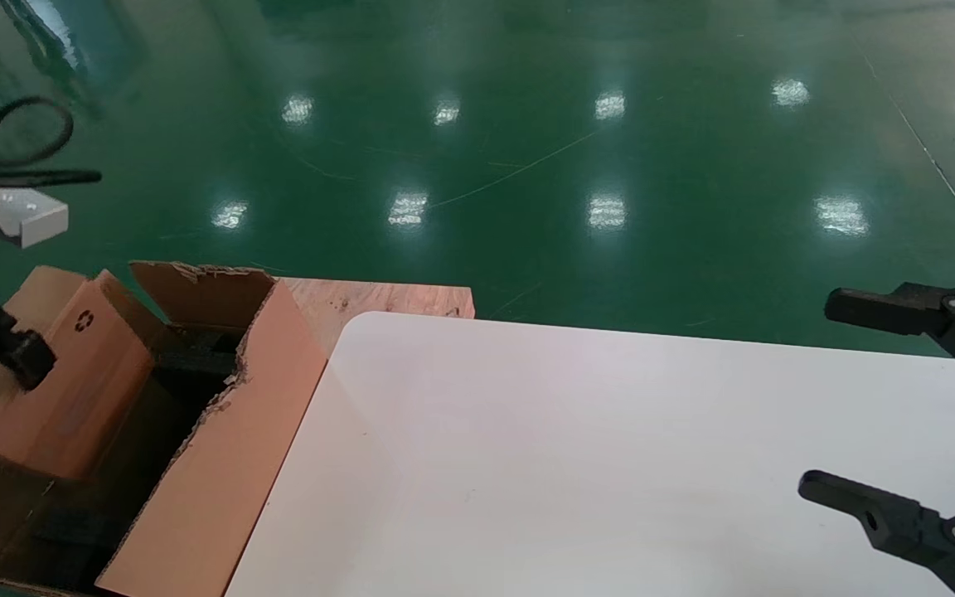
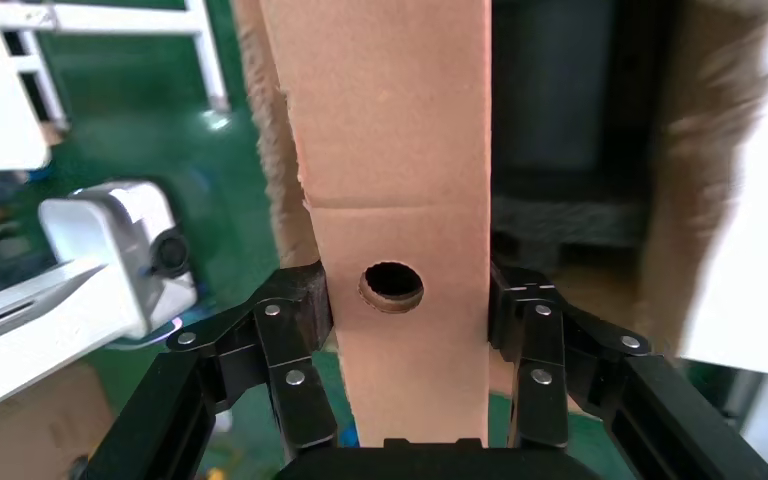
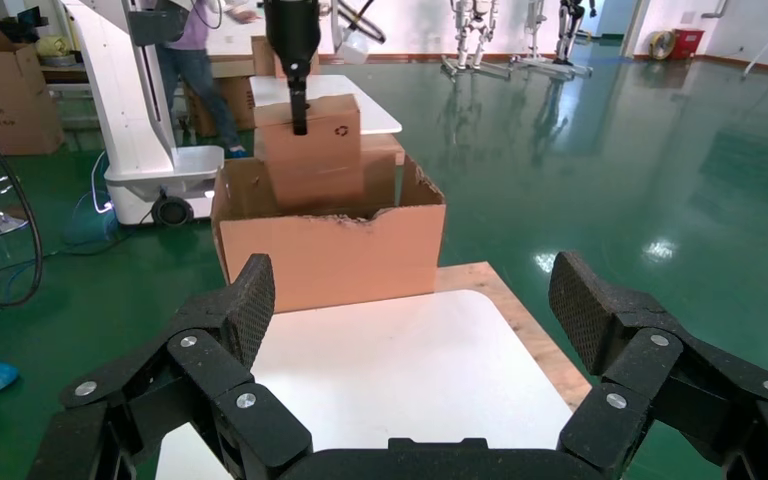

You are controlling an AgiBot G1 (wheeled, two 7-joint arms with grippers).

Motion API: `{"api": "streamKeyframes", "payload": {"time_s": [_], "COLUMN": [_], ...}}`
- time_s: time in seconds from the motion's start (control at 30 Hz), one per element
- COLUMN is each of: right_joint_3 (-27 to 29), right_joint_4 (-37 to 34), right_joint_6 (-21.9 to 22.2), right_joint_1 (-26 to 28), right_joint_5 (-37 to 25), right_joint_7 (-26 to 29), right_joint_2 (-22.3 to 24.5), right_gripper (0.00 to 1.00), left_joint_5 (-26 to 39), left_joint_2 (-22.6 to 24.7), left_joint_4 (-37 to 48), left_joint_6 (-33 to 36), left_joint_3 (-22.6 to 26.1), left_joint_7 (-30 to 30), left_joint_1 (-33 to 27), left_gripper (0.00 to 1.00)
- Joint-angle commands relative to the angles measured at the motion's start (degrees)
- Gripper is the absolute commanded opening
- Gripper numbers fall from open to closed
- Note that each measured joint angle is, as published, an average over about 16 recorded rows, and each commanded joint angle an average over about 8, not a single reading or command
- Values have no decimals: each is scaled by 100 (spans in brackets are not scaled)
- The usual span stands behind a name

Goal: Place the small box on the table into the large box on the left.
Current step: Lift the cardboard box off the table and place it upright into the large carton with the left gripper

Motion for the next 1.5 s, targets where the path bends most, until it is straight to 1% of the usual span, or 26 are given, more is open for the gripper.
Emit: {"api": "streamKeyframes", "payload": {"time_s": [0.03,0.27,0.57,0.83,1.1,1.27,1.5], "right_joint_3": [0,0,0,-1,-1,-1,-1], "right_joint_4": [0,0,0,0,0,0,0], "right_joint_6": [0,0,0,0,0,0,0], "right_joint_1": [0,0,0,0,0,0,0], "right_joint_5": [0,0,0,0,1,1,1], "right_joint_7": [0,0,0,0,0,0,-1], "right_joint_2": [0,0,0,0,0,0,0], "right_gripper": [100,100,100,100,100,100,100], "left_joint_5": [134,157,42,-85,-313,-369,-428], "left_joint_2": [-95,-237,-335,-414,-486,-541,-637], "left_joint_4": [-67,12,187,458,833,1032,1225], "left_joint_6": [-83,-122,-309,-576,-573,-608,-689], "left_joint_3": [90,158,109,24,-2,-5,-47], "left_joint_7": [-31,37,188,396,539,737,1180], "left_joint_1": [102,209,365,546,777,888,940], "left_gripper": [0,0,0,0,0,0,0]}}
